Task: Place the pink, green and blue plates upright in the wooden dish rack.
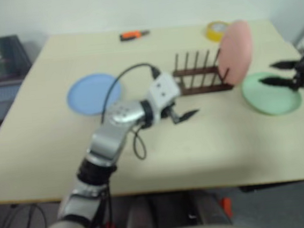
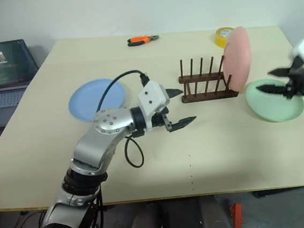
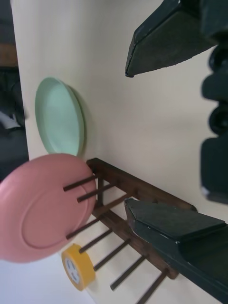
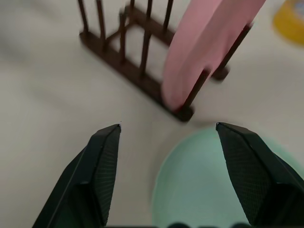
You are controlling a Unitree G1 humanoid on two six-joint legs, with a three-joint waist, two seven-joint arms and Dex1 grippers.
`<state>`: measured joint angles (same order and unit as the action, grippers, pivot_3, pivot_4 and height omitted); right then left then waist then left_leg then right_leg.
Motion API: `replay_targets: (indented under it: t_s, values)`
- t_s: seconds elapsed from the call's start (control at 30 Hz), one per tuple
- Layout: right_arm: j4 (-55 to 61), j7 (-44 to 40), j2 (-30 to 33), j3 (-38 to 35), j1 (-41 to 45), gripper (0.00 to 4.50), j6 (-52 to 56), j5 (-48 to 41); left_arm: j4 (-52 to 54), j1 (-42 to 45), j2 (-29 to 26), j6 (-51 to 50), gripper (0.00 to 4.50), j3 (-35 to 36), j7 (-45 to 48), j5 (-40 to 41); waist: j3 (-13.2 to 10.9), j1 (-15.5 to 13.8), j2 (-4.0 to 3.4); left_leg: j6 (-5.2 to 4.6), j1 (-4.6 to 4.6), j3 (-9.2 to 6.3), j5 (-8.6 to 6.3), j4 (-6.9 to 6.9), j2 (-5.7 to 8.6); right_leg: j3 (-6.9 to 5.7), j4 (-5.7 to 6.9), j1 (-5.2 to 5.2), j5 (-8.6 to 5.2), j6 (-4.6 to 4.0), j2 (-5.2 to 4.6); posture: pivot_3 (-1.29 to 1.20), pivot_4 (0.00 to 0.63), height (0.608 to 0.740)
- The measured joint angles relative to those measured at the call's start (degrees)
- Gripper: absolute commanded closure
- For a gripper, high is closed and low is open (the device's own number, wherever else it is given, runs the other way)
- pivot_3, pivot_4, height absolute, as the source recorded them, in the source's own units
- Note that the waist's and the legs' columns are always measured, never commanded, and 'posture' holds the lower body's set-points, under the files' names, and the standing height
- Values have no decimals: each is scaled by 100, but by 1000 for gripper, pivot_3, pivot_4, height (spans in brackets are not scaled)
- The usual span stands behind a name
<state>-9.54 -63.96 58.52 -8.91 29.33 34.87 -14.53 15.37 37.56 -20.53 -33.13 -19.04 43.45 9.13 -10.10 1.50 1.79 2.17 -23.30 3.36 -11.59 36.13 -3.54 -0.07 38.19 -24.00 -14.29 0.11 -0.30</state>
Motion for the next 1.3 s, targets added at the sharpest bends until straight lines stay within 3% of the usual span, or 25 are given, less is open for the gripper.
replay_targets:
  t_s: [0.3,0.8,0.9,1.17,1.3]
  values:
    - [377,985,-256,495,-327,1071,273,464,-22,24,52,90,0,-85,98,-14,-2,37,4,-1,45,5,-1,-3,3,38,-13,36,10,9,9,0,150,740]
    - [-151,1410,-639,1029,-296,1071,356,796,-21,20,43,85,0,-85,93,-26,-2,33,4,-2,43,6,-2,-5,3,45,-19,35,10,11,11,0,150,740]
    - [-288,1535,-729,1033,-290,1665,303,886,-20,16,25,81,0,-85,87,-30,-2,32,4,-2,42,8,-2,-5,3,45,-21,35,11,12,11,0,150,740]
    - [-478,1609,-737,1033,-176,4395,192,929,-20,8,-2,76,0,-85,39,-35,-2,34,4,-2,43,7,-2,-5,3,46,-20,34,11,12,11,0,150,740]
    - [-517,1602,-737,1036,-163,4456,152,934,-20,8,-3,75,0,-85,-7,-35,-2,29,4,-3,42,8,-2,-5,3,48,-22,34,11,13,11,0,150,740]
